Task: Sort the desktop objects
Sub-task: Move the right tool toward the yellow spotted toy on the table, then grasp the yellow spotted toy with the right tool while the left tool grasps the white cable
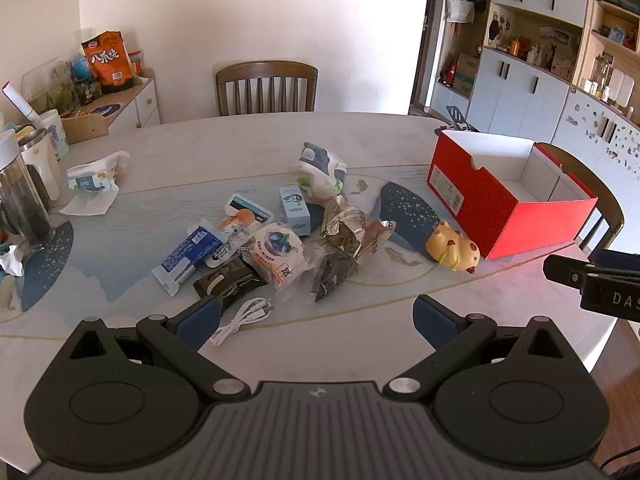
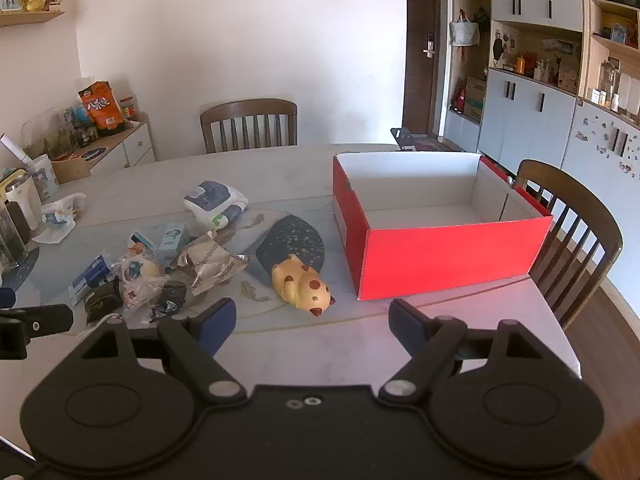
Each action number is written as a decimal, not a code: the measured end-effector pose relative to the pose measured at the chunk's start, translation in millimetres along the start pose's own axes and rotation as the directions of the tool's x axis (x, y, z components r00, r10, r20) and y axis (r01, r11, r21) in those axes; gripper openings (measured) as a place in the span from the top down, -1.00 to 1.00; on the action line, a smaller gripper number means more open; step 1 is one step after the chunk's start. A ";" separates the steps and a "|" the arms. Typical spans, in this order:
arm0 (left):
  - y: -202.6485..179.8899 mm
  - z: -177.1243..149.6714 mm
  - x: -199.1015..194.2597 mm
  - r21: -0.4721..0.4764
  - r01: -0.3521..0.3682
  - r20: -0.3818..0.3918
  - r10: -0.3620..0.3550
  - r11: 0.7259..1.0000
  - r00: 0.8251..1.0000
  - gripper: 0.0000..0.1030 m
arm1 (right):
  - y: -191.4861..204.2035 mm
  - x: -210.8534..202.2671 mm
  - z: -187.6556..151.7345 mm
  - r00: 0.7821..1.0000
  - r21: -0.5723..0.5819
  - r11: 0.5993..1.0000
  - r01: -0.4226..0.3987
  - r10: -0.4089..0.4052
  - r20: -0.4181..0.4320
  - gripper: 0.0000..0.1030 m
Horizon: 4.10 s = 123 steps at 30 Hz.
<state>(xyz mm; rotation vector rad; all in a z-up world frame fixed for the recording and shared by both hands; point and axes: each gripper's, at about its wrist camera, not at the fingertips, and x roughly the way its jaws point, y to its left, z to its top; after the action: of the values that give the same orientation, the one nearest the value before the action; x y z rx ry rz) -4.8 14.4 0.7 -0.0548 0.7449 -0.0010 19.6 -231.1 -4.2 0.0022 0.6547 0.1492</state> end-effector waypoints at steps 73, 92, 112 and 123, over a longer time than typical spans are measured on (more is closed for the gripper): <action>67.7 -30.8 106.8 0.020 0.011 -0.045 -0.010 1.000 0.999 -0.99 | 20.7 133.8 17.4 0.995 -0.175 0.982 -0.075 0.062 -0.079 -0.61; 82.3 -41.5 135.9 0.062 0.045 -0.097 -0.039 0.997 0.995 -0.40 | 24.0 176.2 14.9 0.987 -0.186 0.981 -0.053 0.024 -0.157 -0.58; 77.7 -41.9 132.8 0.123 0.087 -0.089 -0.076 0.989 0.993 0.58 | 27.8 177.9 15.9 0.986 -0.182 0.983 -0.037 0.006 -0.169 -0.06; 83.7 -45.8 125.8 0.078 0.104 -0.089 -0.097 0.991 0.991 0.80 | 23.6 165.6 17.4 0.986 -0.138 0.989 -0.054 0.030 -0.166 0.02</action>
<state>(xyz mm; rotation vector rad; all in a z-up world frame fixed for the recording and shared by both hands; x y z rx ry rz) 55.1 93.1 -122.3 -0.0135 0.8257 -0.1313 156.5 -184.0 -89.7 -0.1351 0.8069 0.2387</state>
